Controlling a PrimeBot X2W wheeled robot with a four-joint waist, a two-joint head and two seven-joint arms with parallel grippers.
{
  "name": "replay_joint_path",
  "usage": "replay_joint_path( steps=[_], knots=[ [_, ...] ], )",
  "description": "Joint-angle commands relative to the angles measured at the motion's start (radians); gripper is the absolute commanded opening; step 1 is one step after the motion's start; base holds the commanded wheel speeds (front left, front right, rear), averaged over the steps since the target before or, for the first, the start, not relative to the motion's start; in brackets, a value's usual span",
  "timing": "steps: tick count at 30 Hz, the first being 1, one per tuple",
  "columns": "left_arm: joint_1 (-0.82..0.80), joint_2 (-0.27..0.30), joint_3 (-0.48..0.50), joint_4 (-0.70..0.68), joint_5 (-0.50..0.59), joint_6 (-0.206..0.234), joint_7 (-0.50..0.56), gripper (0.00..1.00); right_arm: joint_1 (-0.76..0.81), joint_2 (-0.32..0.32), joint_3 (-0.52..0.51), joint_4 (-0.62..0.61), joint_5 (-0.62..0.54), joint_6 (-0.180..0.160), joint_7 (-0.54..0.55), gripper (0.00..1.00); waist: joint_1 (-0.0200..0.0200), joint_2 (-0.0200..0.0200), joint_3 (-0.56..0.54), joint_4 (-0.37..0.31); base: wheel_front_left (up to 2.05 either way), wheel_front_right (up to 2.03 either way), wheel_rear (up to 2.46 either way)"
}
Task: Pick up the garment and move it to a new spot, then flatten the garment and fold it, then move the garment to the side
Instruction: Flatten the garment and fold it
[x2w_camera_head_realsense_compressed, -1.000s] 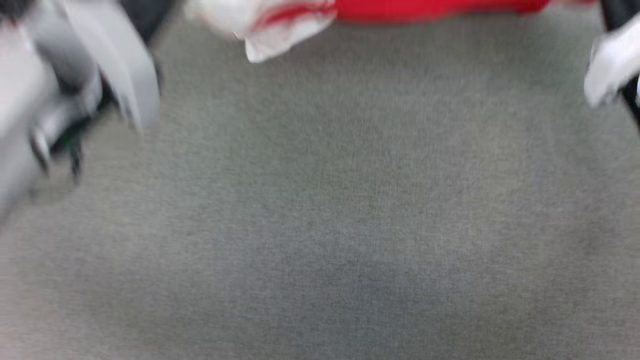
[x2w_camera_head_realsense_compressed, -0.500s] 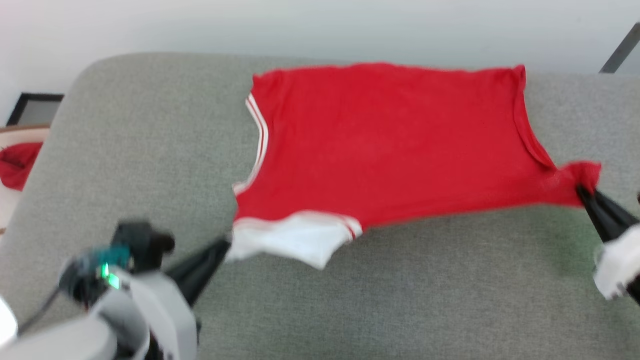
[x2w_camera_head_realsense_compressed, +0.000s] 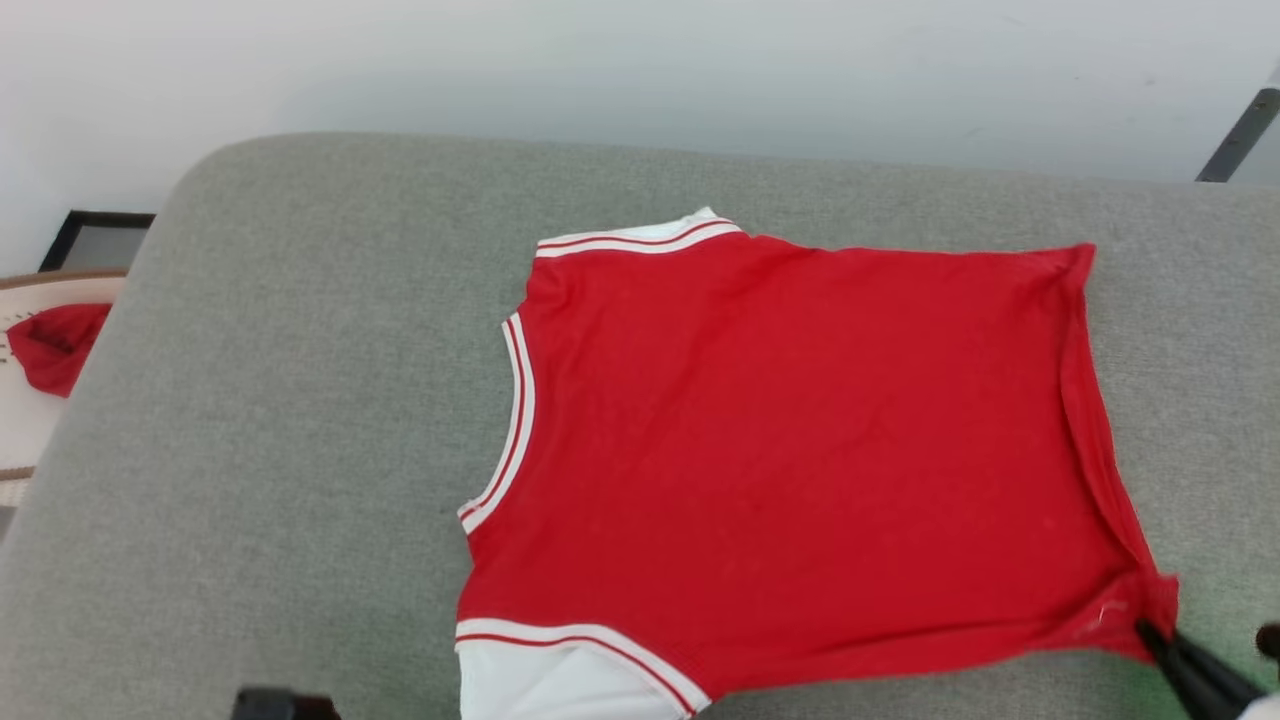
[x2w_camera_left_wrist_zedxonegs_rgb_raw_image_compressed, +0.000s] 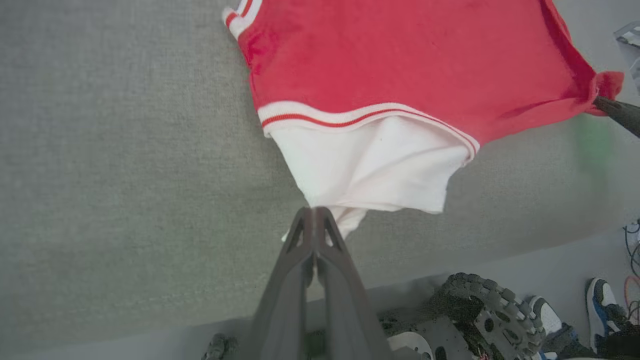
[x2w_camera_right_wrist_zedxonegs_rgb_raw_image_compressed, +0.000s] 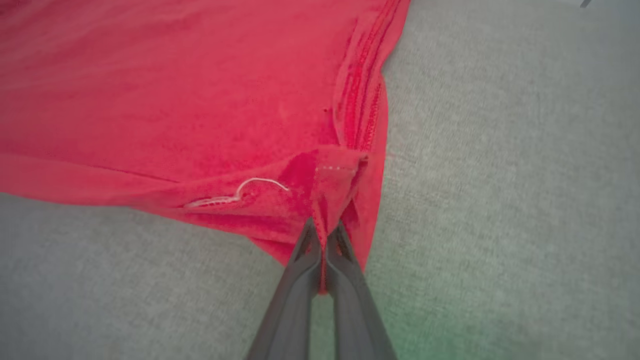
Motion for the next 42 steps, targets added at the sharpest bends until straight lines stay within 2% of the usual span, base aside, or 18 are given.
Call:
replay_joint_path(
  steps=[1,7,12,15,20,23,26,29,32,37,42],
  knots=[
    [0.014,-0.010,0.004,-0.004,-0.011,0.008,-0.006,0.00,0.011,0.002,-0.010,-0.008,-0.008,-0.001,0.000,0.00,0.0000,-0.0001,0.003,0.002,0.00,0.00,0.00],
    [0.100,-0.030,0.029,-0.016,-0.069,0.032,-0.028,0.00,0.132,0.032,-0.056,-0.100,-0.015,-0.001,0.047,0.00,0.0000,-0.0001,0.021,-0.002,0.00,0.00,0.00],
    [0.141,-0.027,0.063,-0.034,-0.075,0.046,-0.035,0.00,0.181,0.046,-0.073,-0.159,-0.011,-0.001,0.075,0.00,0.0000,-0.0001,0.039,-0.015,0.00,0.00,0.00],
    [0.134,-0.001,0.089,-0.052,-0.057,0.061,-0.035,0.00,0.184,0.048,-0.080,-0.190,0.000,-0.001,0.087,0.00,0.0000,-0.0001,0.049,-0.027,0.00,0.00,0.00],
    [0.069,0.075,0.124,-0.100,0.001,0.089,-0.020,0.00,0.157,0.058,-0.101,-0.239,0.023,-0.001,0.100,0.00,0.0000,-0.0001,0.061,-0.046,0.00,0.00,0.00],
    [0.004,0.125,0.141,-0.129,0.045,0.101,0.028,0.00,0.128,0.064,-0.121,-0.264,0.032,-0.001,0.117,0.00,0.0000,-0.0001,0.072,-0.056,0.00,0.00,0.00],
    [-0.075,0.156,0.156,-0.141,0.100,0.093,0.094,0.00,0.086,0.070,-0.133,-0.283,0.038,-0.001,0.149,0.00,0.0000,-0.0001,0.084,-0.068,0.00,0.00,0.00],
    [-0.158,0.156,0.166,-0.126,0.153,0.065,0.168,0.00,0.032,0.078,-0.142,-0.289,0.029,-0.001,0.186,0.00,0.0000,-0.0001,0.103,-0.081,0.00,0.00,0.00],
    [-0.238,0.126,0.165,-0.077,0.209,0.016,0.241,0.00,-0.027,0.085,-0.144,-0.276,0.014,-0.001,0.221,0.00,0.0000,-0.0001,0.122,-0.091,0.00,0.00,0.00],
    [-0.341,0.034,0.148,0.065,0.258,-0.089,0.333,0.00,-0.103,0.113,-0.147,-0.231,-0.020,-0.001,0.275,0.00,0.0000,-0.0001,0.149,-0.101,0.00,0.00,0.00],
    [-0.387,-0.056,0.127,0.217,0.249,-0.177,0.383,0.00,-0.149,0.137,-0.139,-0.190,-0.037,-0.001,0.314,0.00,0.0000,-0.0001,0.169,-0.106,0.00,0.00,0.00]
  ],
)
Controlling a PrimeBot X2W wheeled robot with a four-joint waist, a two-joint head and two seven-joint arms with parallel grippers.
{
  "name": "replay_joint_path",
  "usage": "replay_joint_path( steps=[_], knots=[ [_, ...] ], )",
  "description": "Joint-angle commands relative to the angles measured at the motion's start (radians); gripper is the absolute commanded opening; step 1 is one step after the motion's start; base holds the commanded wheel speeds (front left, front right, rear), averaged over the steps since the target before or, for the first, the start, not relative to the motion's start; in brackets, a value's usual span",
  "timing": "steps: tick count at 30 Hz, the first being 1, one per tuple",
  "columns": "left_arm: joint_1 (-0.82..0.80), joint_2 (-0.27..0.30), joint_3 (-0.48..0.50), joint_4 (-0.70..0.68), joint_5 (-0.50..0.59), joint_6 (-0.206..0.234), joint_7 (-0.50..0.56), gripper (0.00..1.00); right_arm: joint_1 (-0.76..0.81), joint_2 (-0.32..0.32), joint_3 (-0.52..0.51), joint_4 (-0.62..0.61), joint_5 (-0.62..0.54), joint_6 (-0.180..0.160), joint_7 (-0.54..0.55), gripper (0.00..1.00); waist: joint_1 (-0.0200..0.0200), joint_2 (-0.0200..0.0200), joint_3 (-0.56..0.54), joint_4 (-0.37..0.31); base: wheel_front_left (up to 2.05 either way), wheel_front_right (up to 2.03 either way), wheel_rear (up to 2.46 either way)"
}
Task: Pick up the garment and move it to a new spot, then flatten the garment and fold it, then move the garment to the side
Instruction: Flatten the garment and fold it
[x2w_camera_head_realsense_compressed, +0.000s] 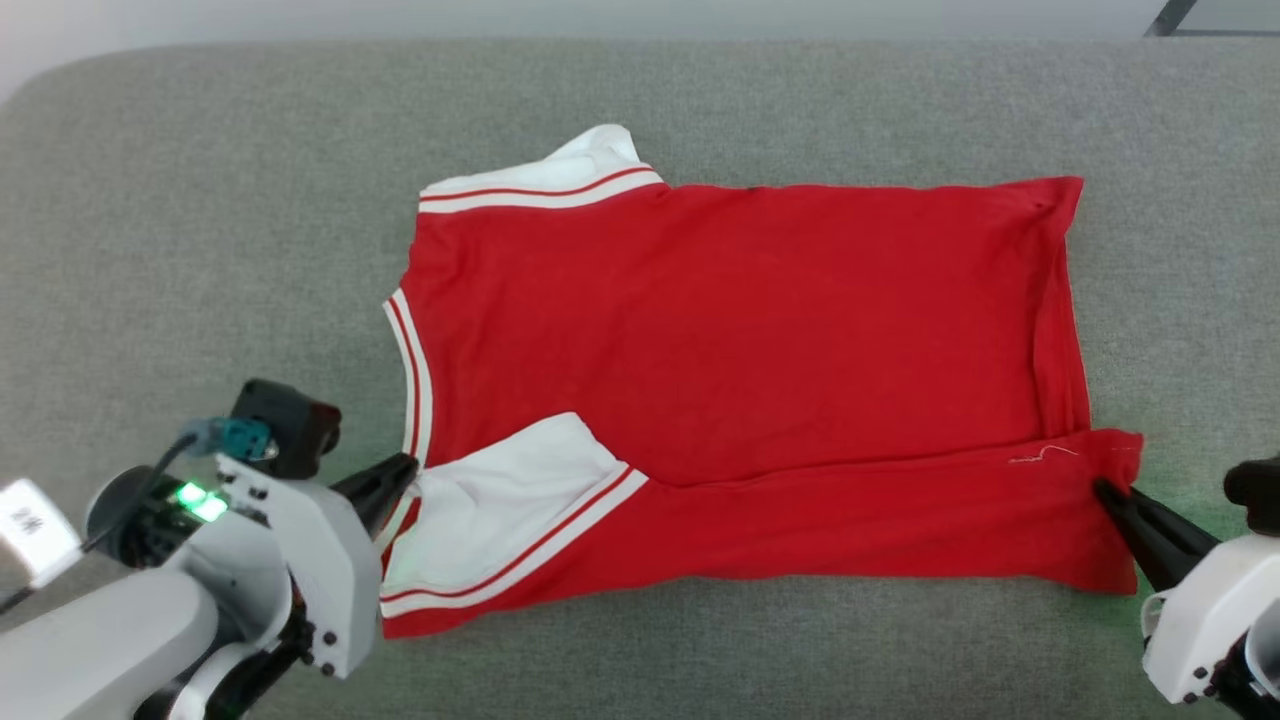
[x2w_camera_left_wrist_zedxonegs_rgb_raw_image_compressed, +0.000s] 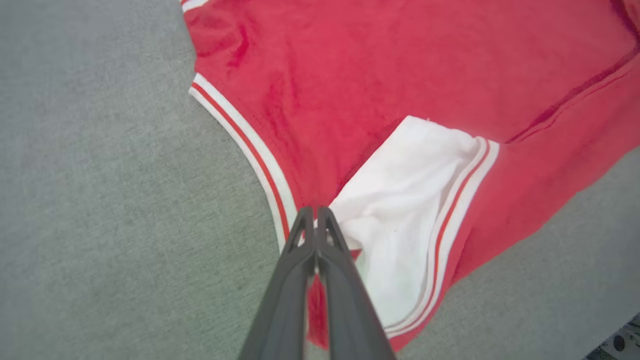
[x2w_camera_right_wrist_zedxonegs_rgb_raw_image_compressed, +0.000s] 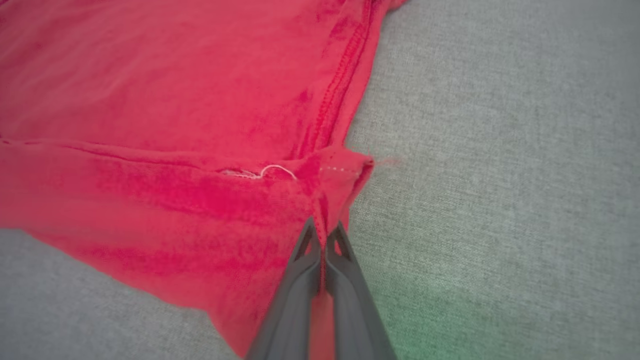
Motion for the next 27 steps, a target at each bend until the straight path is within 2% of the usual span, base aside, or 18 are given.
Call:
replay_joint_path(
  steps=[1,8,9,10,11,12,13,14,27],
  knots=[
    [-0.010,-0.011,-0.003,0.021,-0.003,-0.013,0.003,0.00,-0.013,0.007,0.003,0.003,-0.004,-0.001,0.004,0.00,0.0000,-0.0001,0.008,-0.004,0.00,0.00,0.00],
    [-0.010,-0.083,-0.026,0.184,-0.020,-0.091,0.014,0.00,-0.044,0.016,0.019,0.022,0.007,-0.001,0.043,0.00,0.0000,-0.0001,0.012,-0.008,0.00,0.00,0.00],
    [-0.009,-0.092,-0.025,0.199,-0.024,-0.098,0.009,0.07,-0.046,0.017,0.019,0.022,0.009,-0.001,0.050,0.00,0.0000,-0.0001,0.010,-0.008,0.00,0.00,0.00],
    [-0.007,-0.099,-0.025,0.212,-0.026,-0.105,0.006,0.29,-0.046,0.018,0.021,0.023,0.008,-0.001,0.057,0.05,0.0000,-0.0001,0.007,-0.008,0.00,0.00,0.00],
    [-0.006,-0.104,-0.028,0.225,-0.023,-0.107,0.003,0.46,-0.047,0.018,0.025,0.022,0.008,-0.001,0.066,0.24,0.0000,-0.0001,0.003,-0.008,0.00,0.00,0.00],
    [-0.003,-0.111,-0.026,0.235,-0.031,-0.109,0.000,0.73,-0.047,0.017,0.025,0.020,0.010,-0.001,0.073,0.44,0.0000,-0.0001,-0.001,-0.007,0.00,0.00,0.00],
    [-0.001,-0.115,-0.023,0.242,-0.034,-0.113,-0.005,0.86,-0.046,0.016,0.025,0.020,0.012,-0.001,0.082,0.69,0.0000,-0.0001,-0.008,-0.006,0.00,0.00,0.00],
    [0.000,-0.116,-0.022,0.247,-0.032,-0.113,-0.011,1.00,-0.045,0.011,0.030,0.018,0.012,-0.001,0.092,1.00,0.0000,-0.0001,-0.014,-0.005,0.00,0.00,0.00],
    [0.027,-0.078,0.030,0.180,-0.079,-0.067,-0.069,1.00,-0.019,0.018,-0.010,-0.045,0.013,-0.001,0.163,1.00,0.0000,-0.0001,-0.120,0.027,0.00,0.00,0.00]
  ],
)
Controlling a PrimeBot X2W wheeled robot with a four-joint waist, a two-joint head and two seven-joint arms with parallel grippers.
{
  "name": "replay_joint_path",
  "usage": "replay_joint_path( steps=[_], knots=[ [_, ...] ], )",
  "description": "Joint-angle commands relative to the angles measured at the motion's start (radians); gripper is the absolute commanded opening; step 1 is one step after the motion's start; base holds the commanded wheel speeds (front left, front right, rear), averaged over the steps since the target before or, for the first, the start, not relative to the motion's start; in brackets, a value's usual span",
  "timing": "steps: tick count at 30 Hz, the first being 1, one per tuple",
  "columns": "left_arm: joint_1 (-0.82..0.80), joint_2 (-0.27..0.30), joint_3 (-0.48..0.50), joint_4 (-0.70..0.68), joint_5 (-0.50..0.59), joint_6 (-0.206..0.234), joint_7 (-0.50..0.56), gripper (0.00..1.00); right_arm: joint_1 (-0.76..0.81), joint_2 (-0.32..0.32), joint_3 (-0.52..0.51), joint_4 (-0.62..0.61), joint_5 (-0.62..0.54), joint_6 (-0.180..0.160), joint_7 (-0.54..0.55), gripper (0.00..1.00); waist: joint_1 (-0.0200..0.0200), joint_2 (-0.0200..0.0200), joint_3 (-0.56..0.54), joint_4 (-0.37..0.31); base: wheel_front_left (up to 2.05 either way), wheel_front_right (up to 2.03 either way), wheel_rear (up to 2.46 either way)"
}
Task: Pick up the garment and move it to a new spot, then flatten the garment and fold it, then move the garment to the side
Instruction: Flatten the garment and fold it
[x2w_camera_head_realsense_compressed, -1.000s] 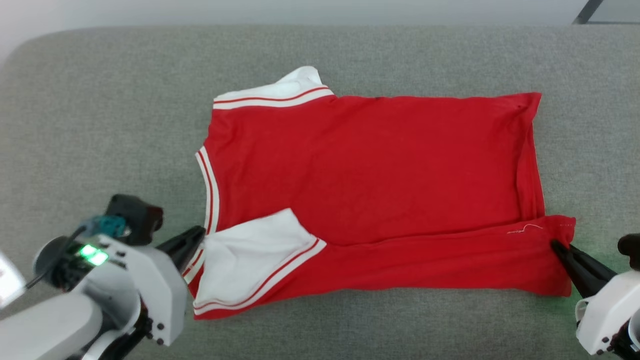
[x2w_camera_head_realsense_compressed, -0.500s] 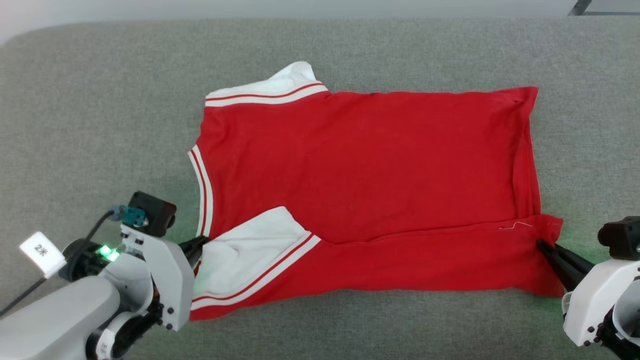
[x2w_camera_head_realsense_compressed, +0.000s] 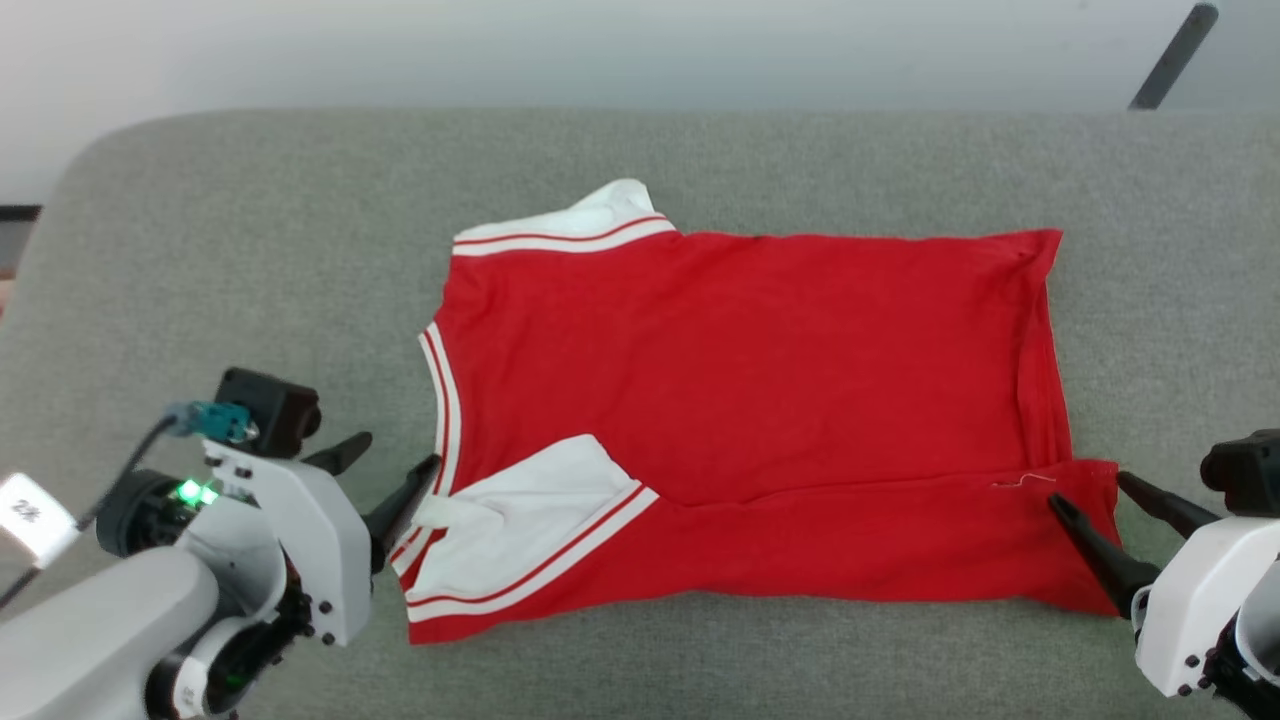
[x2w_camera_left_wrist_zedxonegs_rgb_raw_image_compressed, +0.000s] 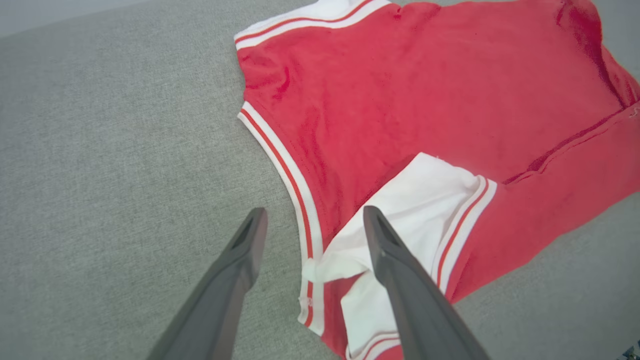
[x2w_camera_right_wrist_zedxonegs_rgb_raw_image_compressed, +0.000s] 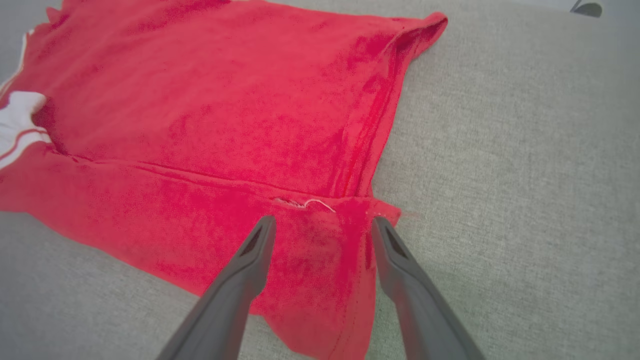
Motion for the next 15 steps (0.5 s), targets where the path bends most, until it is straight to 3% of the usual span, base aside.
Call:
replay_joint_path(
  steps=[1,6,15],
  knots=[
    [0.010,0.007,0.011,-0.009,-0.020,0.007,-0.003,1.00,0.005,0.008,-0.014,-0.008,0.006,-0.001,0.004,1.00,0.0000,0.0000,-0.030,0.013,0.00,0.00,0.00],
    [0.016,0.028,0.032,-0.032,-0.083,0.028,0.042,1.00,0.018,0.031,-0.038,-0.039,0.005,-0.001,0.015,1.00,0.0000,0.0000,-0.067,0.013,0.00,0.00,0.00],
    [0.026,0.030,0.034,-0.031,-0.236,0.082,0.217,1.00,0.051,0.074,-0.110,-0.133,-0.012,-0.001,0.009,1.00,0.0000,0.0000,-0.091,-0.023,0.00,0.00,0.00]
  ],
)
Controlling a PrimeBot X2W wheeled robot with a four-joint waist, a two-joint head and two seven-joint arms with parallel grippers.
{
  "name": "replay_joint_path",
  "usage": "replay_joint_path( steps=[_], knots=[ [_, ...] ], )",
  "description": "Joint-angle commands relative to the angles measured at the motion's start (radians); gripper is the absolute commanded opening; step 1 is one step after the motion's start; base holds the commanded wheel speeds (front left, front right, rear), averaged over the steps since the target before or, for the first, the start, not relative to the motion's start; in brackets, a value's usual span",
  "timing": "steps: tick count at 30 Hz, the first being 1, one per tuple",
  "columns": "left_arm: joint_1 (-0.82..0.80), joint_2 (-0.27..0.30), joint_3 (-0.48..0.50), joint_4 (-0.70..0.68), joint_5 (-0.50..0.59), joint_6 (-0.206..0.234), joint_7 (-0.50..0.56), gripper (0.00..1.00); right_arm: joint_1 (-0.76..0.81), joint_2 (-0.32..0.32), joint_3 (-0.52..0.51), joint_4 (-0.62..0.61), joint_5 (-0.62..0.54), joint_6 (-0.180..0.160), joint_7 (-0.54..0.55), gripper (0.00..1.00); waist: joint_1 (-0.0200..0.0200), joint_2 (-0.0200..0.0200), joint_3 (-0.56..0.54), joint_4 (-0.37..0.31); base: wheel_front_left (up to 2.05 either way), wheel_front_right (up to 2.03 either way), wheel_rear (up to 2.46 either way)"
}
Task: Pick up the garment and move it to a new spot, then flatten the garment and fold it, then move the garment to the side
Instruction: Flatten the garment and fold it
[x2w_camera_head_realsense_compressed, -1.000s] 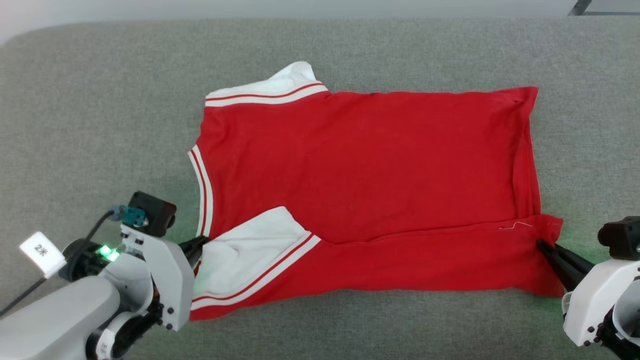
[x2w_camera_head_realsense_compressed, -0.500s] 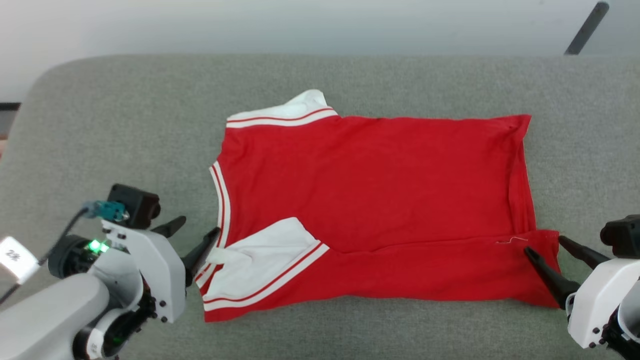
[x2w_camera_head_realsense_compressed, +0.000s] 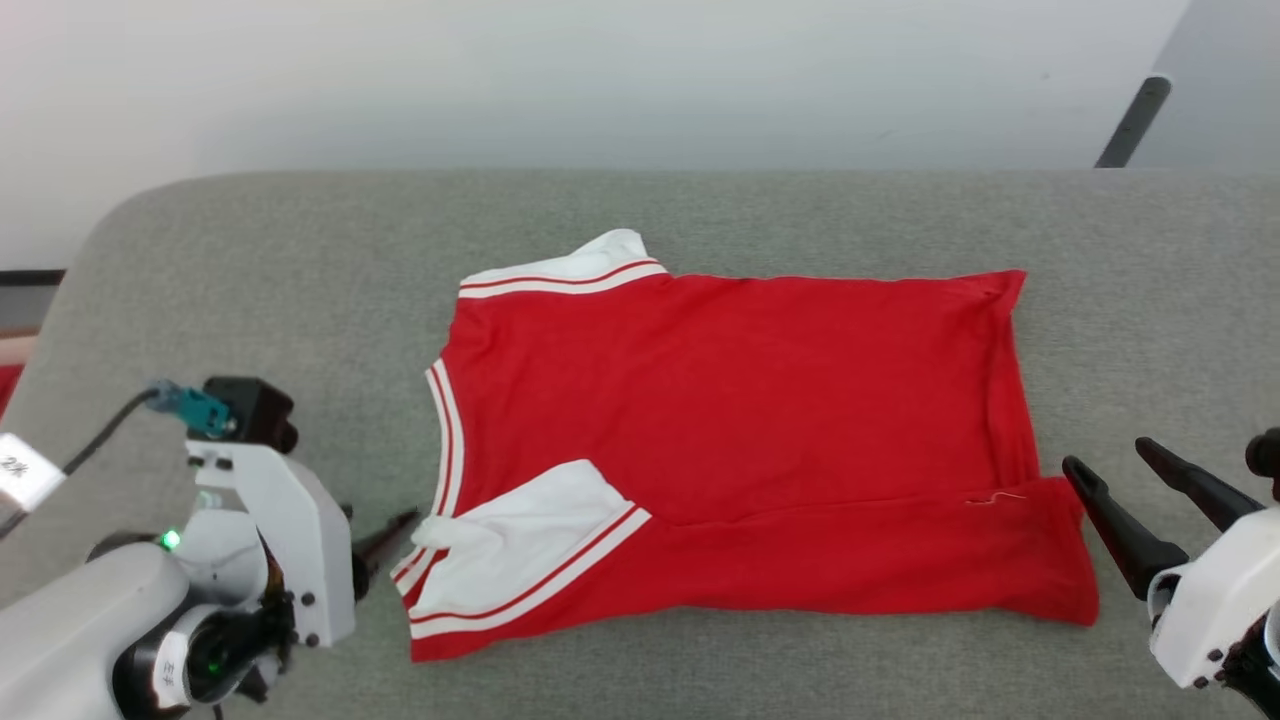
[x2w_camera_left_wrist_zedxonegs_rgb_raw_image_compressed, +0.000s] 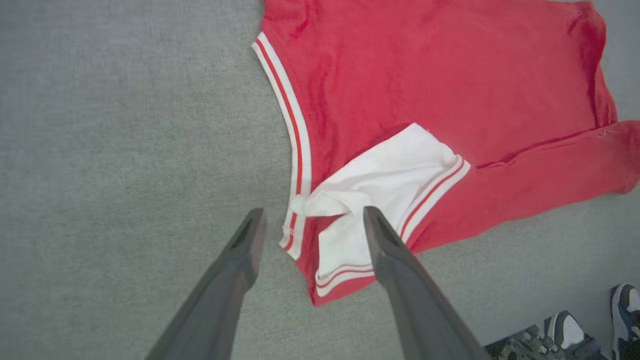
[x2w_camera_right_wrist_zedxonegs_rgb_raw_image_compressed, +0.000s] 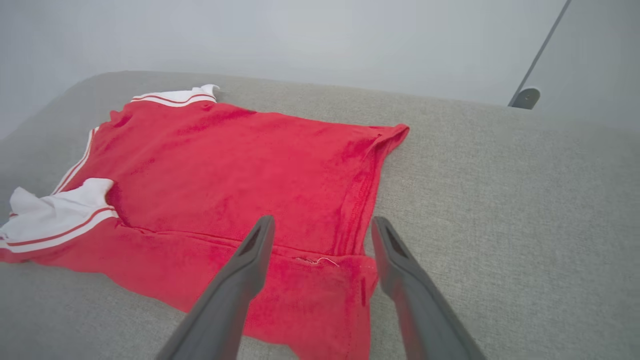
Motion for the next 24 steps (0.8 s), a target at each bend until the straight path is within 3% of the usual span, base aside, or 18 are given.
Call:
replay_joint_path(
  steps=[1,9,15,24],
  knots=[
    [0.012,0.002,-0.008,0.007,-0.012,0.011,0.028,1.00,0.017,0.010,-0.013,-0.014,-0.008,-0.001,-0.008,1.00,0.0000,0.0000,-0.002,-0.019,0.00,0.00,0.00],
    [0.023,-0.003,-0.040,0.060,-0.089,0.056,0.177,1.00,0.053,0.043,-0.065,-0.055,-0.020,-0.001,-0.012,1.00,0.0000,0.0000,0.014,-0.074,0.00,0.00,0.00],
    [0.030,-0.010,-0.054,0.098,-0.116,0.074,0.228,1.00,0.070,0.058,-0.091,-0.067,-0.023,-0.001,-0.010,1.00,0.0000,0.0000,0.032,-0.102,0.00,0.00,0.00],
    [0.041,-0.044,-0.078,0.202,-0.105,0.028,0.244,1.00,0.071,0.076,-0.120,-0.086,-0.024,-0.001,-0.010,1.00,0.0000,0.0000,0.070,-0.129,0.00,0.00,0.00]
  ],
)
